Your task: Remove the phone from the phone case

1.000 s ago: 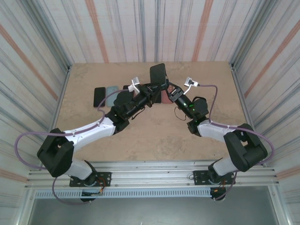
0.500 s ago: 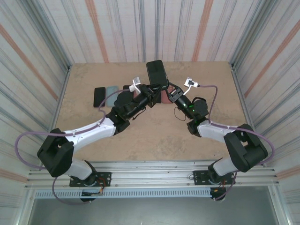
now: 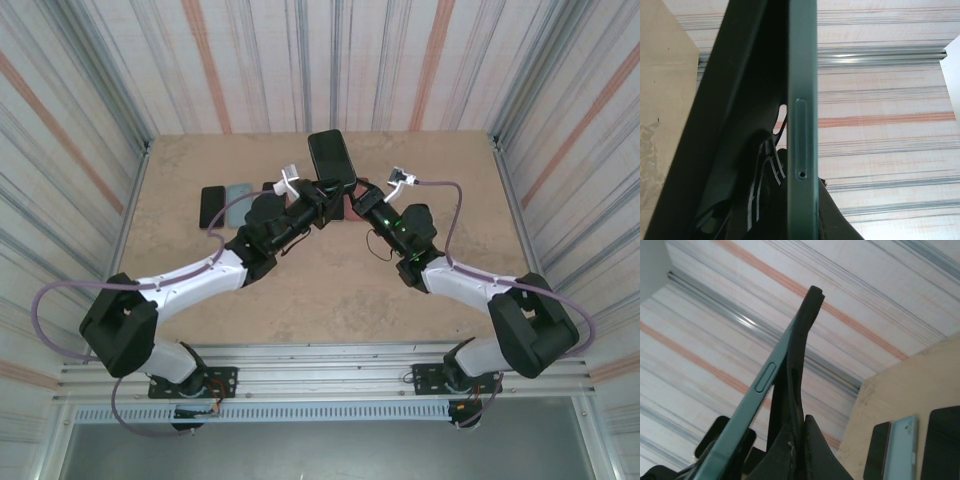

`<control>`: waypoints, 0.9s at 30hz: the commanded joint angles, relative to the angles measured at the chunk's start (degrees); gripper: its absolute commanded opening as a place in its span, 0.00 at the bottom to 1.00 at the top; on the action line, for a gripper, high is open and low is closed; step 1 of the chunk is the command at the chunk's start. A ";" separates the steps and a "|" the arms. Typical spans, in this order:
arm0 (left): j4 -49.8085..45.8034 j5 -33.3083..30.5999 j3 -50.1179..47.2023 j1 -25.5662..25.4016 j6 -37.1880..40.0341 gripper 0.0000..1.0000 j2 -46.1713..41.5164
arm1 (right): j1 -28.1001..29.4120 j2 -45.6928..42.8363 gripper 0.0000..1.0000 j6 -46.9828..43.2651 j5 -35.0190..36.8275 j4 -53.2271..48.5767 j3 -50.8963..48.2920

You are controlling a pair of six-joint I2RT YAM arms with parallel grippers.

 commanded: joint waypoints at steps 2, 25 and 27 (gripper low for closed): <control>4.75 2.97 3.08 -1.86 1.35 0.00 0.76 | -0.82 0.18 0.00 -2.52 9.72 -9.65 2.89; 7.38 7.31 5.48 -3.73 -1.11 0.00 5.24 | -0.69 5.24 0.00 -2.77 7.87 -2.07 3.93; 7.47 7.37 5.97 -4.00 -1.07 0.00 5.67 | -0.18 5.21 0.00 -2.93 9.06 -3.43 4.50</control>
